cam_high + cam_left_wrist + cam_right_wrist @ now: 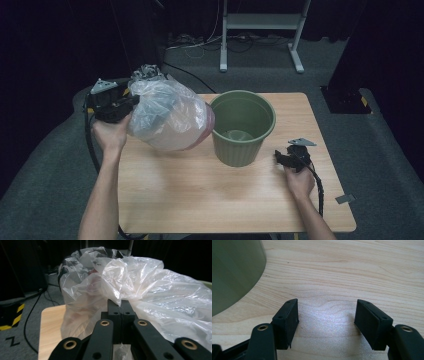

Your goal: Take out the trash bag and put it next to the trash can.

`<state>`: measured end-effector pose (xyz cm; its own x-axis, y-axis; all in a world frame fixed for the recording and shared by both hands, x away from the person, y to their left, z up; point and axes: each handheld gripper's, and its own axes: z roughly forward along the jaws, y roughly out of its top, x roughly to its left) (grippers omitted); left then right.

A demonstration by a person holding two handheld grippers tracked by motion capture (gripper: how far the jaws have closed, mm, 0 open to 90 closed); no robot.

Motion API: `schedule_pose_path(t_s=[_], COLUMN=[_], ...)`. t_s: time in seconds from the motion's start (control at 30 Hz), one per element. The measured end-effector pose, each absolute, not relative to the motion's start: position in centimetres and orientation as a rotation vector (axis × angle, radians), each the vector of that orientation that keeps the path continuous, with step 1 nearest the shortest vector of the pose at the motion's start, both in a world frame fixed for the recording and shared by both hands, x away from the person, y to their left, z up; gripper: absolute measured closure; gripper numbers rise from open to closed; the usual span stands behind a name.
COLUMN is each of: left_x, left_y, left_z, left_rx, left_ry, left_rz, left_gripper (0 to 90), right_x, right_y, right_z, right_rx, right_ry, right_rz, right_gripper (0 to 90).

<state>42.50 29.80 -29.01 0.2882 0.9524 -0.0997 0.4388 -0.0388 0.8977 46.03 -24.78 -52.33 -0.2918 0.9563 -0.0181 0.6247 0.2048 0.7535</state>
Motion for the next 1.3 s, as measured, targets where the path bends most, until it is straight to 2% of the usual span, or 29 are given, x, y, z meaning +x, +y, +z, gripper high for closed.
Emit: schedule_pose_path(t_s=[0.27, 0.93, 1.3], left_x=[43.0, 45.1, 46.0], left_y=[29.9, 25.2, 23.2], left_z=[-31.7, -35.8, -40.5], left_rx=[1.684, 1.762, 1.784], left_ry=[1.338, 1.258, 1.262], left_rz=[0.699, 0.661, 0.620], left_gripper=[89.6, 89.5, 89.1], right_x=[46.0, 46.0, 46.0], right_y=[-24.8, -24.7, -24.7], right_z=[-52.3, -52.3, -52.3], right_rx=[1.464, 1.471, 1.471], right_ry=[1.995, 1.993, 1.994], right_rz=[0.891, 0.893, 0.894], right_gripper=[35.3, 35.1, 34.9])
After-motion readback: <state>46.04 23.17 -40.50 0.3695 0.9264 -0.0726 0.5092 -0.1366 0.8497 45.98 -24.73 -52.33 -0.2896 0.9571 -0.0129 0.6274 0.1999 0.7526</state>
